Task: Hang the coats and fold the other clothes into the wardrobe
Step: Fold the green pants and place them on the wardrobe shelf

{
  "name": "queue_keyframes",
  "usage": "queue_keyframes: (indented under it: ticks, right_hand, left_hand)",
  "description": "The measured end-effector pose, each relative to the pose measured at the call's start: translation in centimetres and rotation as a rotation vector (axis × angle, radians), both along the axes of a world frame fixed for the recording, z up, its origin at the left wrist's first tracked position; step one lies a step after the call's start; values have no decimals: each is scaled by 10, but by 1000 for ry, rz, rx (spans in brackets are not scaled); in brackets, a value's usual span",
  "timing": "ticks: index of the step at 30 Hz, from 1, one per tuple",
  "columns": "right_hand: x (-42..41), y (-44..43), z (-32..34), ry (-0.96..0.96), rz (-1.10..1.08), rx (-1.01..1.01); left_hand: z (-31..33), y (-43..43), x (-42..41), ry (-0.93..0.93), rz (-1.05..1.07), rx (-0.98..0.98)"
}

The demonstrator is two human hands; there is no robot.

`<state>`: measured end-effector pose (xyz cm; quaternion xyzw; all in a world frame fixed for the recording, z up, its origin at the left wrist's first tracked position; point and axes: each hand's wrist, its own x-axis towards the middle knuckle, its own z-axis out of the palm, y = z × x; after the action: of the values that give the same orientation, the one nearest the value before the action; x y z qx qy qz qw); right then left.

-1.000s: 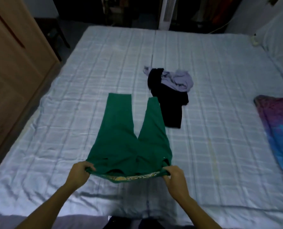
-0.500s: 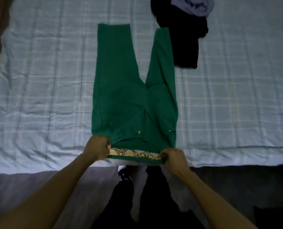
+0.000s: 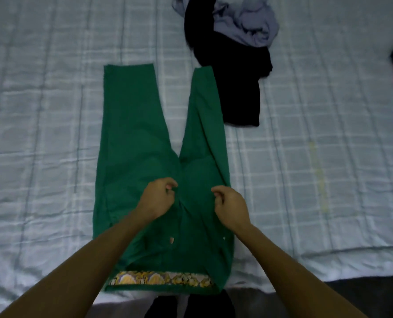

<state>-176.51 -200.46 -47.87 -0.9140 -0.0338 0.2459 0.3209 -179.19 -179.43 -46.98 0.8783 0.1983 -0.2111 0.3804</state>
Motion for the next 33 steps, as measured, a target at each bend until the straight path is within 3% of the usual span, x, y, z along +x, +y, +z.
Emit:
queue_keyframes:
  ticks: [5,12,15,18,20,23,25,29,33]
  right_hand:
    - [105,35,-26,-131,-37,47]
    - [233,87,-88,-275,129,-157]
    - [264,98,-103,-323,73,-202]
    - [276,99,-107,-309,-148,-26]
    - [277,93,-106,-328,-165,106]
    - [279,82,-102,-273,-140,315]
    - [284,84,-102,-244,-237,352]
    - [296,96,-98,-153,-327,343]
    - [315,111,-88,135,-418,496]
  left_hand:
    - [-25,-6,101,-36,134,-32]
    - [-80,0,231,-47,375,-76]
    - [-91,0,263,-49,412,-143]
    - [-90,-4,287,-64,403,-320]
    - [-86,-7,301,-60,402,-398]
    - [-80,-7,318,-153,408,-338]
    - [-73,0,326,-249,432,-336]
    - [-53,17,329,-232,504,-623]
    - [-40,31,328,-132,552,-1016]
